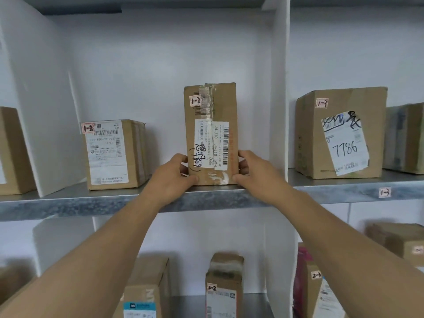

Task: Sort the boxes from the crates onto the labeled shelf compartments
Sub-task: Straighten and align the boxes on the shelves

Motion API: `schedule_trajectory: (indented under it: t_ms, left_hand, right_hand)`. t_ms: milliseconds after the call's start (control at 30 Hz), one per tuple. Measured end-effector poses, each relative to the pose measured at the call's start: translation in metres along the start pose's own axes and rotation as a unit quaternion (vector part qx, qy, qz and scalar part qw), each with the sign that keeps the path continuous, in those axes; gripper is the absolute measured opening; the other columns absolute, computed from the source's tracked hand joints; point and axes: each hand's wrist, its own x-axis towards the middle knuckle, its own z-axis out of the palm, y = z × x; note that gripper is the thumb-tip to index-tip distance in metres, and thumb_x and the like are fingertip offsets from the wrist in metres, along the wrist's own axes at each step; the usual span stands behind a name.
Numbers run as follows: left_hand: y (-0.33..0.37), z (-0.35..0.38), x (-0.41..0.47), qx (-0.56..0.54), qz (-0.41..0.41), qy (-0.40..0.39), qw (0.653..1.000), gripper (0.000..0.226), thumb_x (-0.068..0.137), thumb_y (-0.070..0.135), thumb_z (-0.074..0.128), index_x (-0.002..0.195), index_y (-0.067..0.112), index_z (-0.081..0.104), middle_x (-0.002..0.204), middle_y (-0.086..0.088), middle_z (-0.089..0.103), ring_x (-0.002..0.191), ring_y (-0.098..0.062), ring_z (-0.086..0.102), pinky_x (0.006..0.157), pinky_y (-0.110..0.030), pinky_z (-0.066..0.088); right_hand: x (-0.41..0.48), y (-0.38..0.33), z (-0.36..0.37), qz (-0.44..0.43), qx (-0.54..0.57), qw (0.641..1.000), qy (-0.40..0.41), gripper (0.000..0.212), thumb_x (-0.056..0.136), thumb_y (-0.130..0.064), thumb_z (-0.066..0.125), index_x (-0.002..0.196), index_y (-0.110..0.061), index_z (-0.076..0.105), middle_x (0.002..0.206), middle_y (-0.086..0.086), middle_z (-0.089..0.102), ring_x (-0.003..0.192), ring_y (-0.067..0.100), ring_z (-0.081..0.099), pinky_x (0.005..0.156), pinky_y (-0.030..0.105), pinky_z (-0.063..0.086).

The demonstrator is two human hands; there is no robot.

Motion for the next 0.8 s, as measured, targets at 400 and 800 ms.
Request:
schedule_trajectory:
  t_ms: [400, 800]
  left_hand:
    - [-0.002, 0.001, -0.001, 0.035, 0.0, 0.001, 0.999, 0.051, 0.084, 0.034, 0.068, 0.129, 0.028, 0.043, 0.105, 0.009, 0.062, 0.089, -0.008, 0.06, 0.079, -0.028, 0.043]
    - [-0.002, -0.002, -0.044, 0.079, 0.119, 0.164, 0.976, 0.046, 0.086, 0.036, 0.065, 0.127, 0.02, 0.052, 0.132, 0.0, 0.049, 0.123, -0.02, 0.045, 0.096, -0.032, 0.037]
  right_hand:
    - [0.005, 0.01, 0.008, -0.053, -0.045, 0.998, 0.005, 0.038, 0.093, -0.026, 0.057, 0.127, -0.016, 0.045, 0.118, 0.002, 0.062, 0.098, 0.02, 0.062, 0.085, 0.038, 0.053]
    - [-0.052, -0.001, -0.009, -0.128, -0.142, 0.971, 0.144, 0.041, 0.093, -0.021, 0.054, 0.133, -0.014, 0.051, 0.127, 0.006, 0.053, 0.108, 0.023, 0.056, 0.074, 0.031, 0.046]
